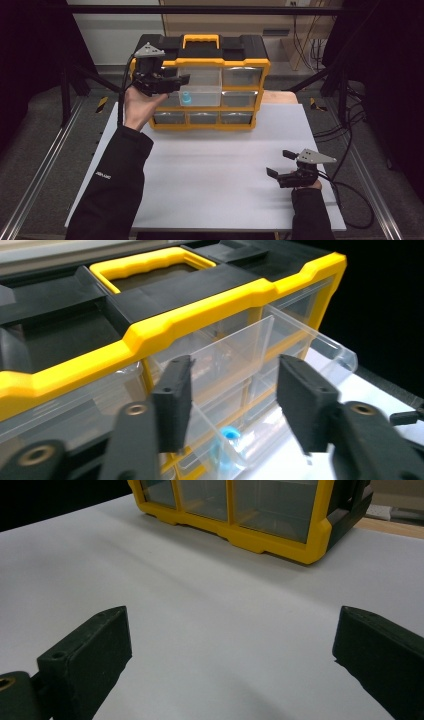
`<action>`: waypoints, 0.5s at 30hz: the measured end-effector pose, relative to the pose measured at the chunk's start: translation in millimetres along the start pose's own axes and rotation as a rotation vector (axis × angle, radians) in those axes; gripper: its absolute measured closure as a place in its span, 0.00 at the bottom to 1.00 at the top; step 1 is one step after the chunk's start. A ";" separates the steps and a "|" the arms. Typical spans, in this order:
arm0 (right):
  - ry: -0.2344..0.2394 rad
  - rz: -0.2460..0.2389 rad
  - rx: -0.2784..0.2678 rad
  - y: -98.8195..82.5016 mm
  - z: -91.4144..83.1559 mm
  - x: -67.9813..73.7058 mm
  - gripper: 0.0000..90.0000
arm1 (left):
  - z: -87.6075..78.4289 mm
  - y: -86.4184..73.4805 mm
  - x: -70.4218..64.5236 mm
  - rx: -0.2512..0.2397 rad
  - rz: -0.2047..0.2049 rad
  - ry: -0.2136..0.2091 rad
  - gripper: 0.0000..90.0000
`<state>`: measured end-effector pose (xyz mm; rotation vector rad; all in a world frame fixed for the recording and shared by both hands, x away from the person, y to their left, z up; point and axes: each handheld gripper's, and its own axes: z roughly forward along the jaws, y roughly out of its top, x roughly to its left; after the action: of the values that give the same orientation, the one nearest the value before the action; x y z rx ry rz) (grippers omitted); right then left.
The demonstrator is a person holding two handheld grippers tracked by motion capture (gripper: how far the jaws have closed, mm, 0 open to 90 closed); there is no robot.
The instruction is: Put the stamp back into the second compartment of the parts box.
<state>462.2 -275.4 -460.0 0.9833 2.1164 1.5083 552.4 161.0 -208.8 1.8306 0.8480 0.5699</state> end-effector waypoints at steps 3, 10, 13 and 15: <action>-0.001 -0.003 0.001 -0.1 0.3 0.0 0.03 | -10.8 -6.0 0.8 -0.039 0.000 -0.020 0.41; -0.001 -0.003 0.004 -0.3 0.7 0.2 0.03 | -33.0 -22.9 2.2 -0.077 -0.003 -0.044 0.20; -0.001 -0.004 0.005 -0.5 1.2 0.2 0.03 | -40.6 -31.4 3.4 -0.090 -0.018 -0.057 0.10; -0.001 -0.003 0.005 -0.5 1.3 0.2 0.03 | -44.4 -36.6 3.5 -0.091 -0.015 -0.055 0.05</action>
<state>462.7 -274.4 -460.9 0.9815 2.1209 1.5010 512.5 199.3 -225.1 1.7483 0.7864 0.5377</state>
